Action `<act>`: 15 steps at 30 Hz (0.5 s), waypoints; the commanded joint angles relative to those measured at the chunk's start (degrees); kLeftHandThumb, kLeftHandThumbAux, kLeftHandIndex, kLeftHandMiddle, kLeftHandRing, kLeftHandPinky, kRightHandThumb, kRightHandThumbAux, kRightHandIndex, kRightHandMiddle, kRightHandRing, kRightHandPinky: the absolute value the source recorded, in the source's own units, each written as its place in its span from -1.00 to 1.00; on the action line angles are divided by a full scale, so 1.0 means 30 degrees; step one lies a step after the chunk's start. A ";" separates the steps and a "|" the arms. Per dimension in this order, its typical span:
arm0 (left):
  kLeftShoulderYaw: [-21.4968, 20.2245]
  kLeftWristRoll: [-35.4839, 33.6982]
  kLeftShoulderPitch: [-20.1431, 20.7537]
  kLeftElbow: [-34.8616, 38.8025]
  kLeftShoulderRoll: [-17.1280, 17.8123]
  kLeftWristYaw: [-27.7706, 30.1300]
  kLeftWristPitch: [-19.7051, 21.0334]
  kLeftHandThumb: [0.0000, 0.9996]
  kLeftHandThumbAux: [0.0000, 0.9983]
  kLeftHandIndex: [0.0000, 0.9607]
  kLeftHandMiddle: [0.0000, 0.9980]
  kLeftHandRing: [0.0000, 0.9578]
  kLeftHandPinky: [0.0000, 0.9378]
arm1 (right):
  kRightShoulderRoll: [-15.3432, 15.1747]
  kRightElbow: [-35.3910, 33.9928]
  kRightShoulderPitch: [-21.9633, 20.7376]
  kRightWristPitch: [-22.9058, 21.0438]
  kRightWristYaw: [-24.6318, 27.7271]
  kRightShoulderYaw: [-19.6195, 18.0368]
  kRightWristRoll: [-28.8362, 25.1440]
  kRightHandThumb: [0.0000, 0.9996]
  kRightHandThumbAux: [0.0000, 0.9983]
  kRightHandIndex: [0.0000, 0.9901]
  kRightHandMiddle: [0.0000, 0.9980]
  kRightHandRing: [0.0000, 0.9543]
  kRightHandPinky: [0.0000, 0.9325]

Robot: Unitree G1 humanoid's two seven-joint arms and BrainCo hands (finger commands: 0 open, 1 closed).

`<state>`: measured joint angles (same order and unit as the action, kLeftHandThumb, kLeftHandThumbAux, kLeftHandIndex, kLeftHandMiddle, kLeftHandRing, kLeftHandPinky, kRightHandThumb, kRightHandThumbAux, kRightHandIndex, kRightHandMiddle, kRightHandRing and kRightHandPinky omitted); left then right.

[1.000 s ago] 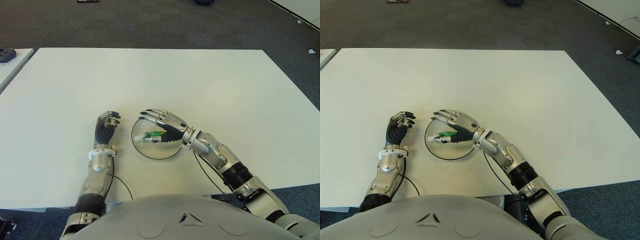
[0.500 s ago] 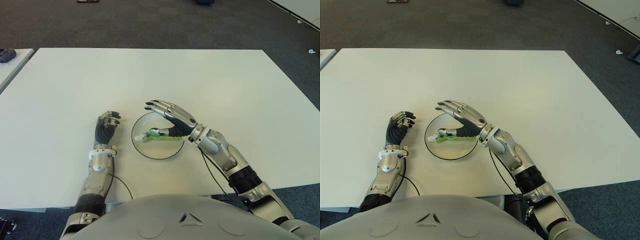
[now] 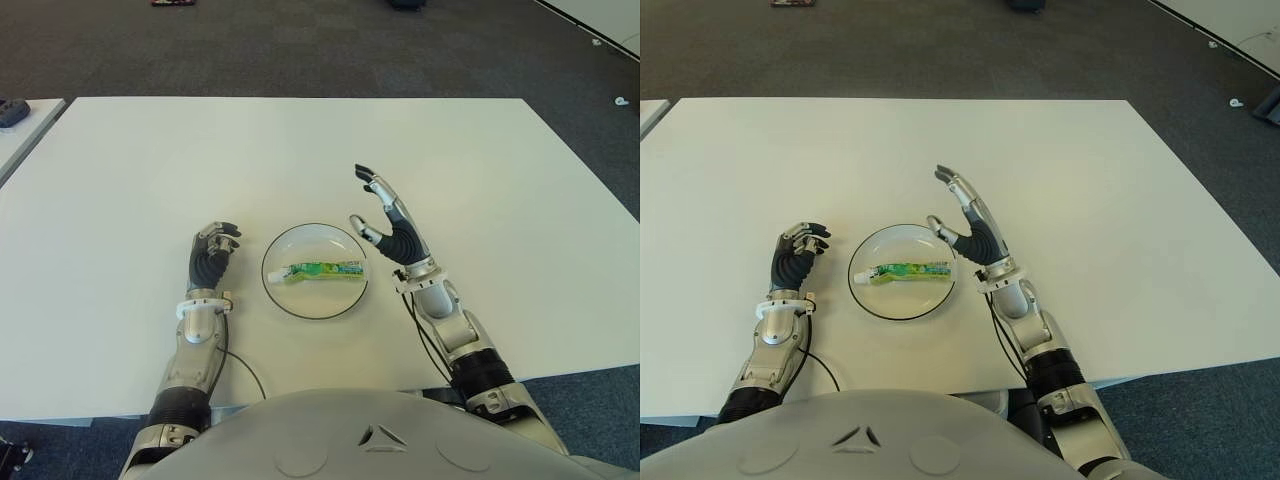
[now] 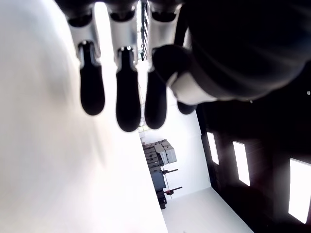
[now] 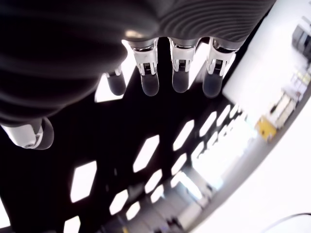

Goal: Put the toothpaste on the table into the plate.

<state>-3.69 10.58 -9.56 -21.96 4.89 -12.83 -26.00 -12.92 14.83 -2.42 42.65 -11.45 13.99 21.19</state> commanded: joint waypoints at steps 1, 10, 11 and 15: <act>0.0022 -0.0077 0.0234 -0.0294 -0.0031 -0.0015 0.0123 0.67 0.36 -0.11 -0.06 0.14 0.07 | 0.1382 0.1015 0.0040 0.1472 -0.0752 -0.0673 -0.1487 -0.11 -0.24 -0.74 -0.76 -0.73 -0.51; 0.0042 0.0112 0.0232 -0.0213 -0.0029 -0.0157 0.0204 0.67 0.36 -0.12 -0.06 0.13 0.08 | 0.2956 0.0706 0.0497 0.1160 -0.0235 -0.1965 -0.4379 0.27 0.29 -0.20 -0.44 -0.48 -0.36; 0.0043 0.0131 0.0236 -0.0206 -0.0023 -0.0161 0.0222 0.67 0.36 -0.12 -0.06 0.13 0.08 | 0.3041 0.0649 0.0520 0.1065 -0.0265 -0.2168 -0.4454 0.32 0.34 -0.18 -0.41 -0.45 -0.34; 0.0040 0.0152 0.0250 -0.0202 -0.0014 -0.0168 0.0244 0.67 0.36 -0.12 -0.06 0.13 0.07 | 0.3125 0.1115 0.0717 0.1175 -0.0143 -0.2912 -0.4911 0.38 0.41 -0.15 -0.35 -0.40 -0.31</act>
<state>-3.62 10.75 -9.28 -22.08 4.82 -12.83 -25.99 -3.67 16.84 -1.23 46.89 -12.30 7.17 8.56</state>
